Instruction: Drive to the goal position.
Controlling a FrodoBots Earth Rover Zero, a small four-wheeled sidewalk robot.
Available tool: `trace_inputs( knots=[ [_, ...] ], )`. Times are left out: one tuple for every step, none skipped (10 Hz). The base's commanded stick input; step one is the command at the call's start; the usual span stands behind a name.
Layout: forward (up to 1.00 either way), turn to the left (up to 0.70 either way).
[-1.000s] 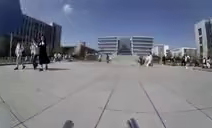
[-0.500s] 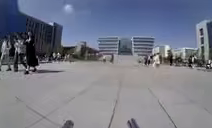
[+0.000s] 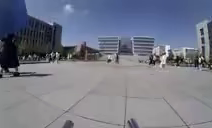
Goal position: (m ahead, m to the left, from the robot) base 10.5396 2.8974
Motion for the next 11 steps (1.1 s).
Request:
trace_inputs(
  knots=[
    [1.00,-0.04],
    [1.00,-0.19],
    [1.00,-0.29],
    [1.00,-0.22],
    [1.00,-0.14],
    [1.00,-0.07],
    [1.00,-0.03],
    [1.00,-0.40],
    [1.00,-0.40],
    [1.00,-0.40],
    [1.00,-0.40]
  ],
)
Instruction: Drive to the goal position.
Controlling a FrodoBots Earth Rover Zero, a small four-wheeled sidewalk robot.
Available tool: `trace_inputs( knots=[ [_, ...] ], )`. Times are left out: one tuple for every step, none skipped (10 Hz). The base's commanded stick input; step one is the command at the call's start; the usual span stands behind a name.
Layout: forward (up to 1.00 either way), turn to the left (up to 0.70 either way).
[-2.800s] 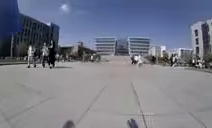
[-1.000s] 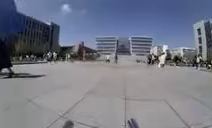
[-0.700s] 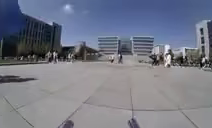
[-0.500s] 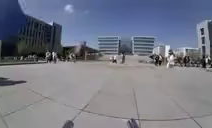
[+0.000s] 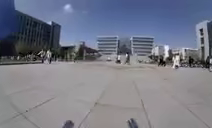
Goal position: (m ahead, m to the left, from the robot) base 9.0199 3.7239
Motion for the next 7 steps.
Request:
trace_inputs(
  knots=[
    [1.00,-0.40],
    [1.00,-0.40],
    [1.00,-0.40],
    [1.00,-0.40],
    [1.00,-0.40],
    [1.00,-0.39],
    [1.00,-0.28]
  ],
)
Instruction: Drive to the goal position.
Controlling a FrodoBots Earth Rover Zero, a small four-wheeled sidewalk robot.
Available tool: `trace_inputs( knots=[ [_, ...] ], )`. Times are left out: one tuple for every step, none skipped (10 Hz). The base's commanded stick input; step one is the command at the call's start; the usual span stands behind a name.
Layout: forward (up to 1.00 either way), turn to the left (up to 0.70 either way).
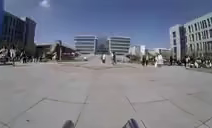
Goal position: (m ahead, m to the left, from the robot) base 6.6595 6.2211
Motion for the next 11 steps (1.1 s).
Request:
trace_inputs(
  knots=[
    [1.00,-0.17],
    [1.00,-0.06],
    [1.00,-0.01],
    [1.00,0.00],
    [1.00,0.00],
    [1.00,0.00],
    [1.00,0.00],
    [1.00,0.00],
    [1.00,0.19],
    [1.00,0.34],
    [1.00,0.40]
  ],
)
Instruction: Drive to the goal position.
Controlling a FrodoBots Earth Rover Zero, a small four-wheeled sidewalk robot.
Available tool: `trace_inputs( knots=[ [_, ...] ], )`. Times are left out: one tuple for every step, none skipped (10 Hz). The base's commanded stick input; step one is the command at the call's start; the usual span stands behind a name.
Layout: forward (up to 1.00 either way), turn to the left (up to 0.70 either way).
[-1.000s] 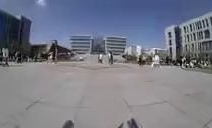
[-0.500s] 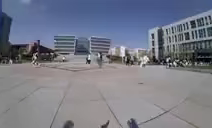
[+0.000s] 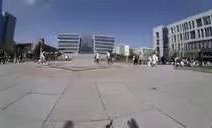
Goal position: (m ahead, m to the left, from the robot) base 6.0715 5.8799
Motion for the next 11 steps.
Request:
trace_inputs(
  knots=[
    [1.00,0.40],
    [1.00,0.40],
    [1.00,0.40],
    [1.00,0.40],
    [1.00,0.40],
    [1.00,0.40],
    [1.00,0.40],
    [1.00,0.12],
    [1.00,0.05],
    [1.00,0.00],
    [1.00,0.00]
  ],
)
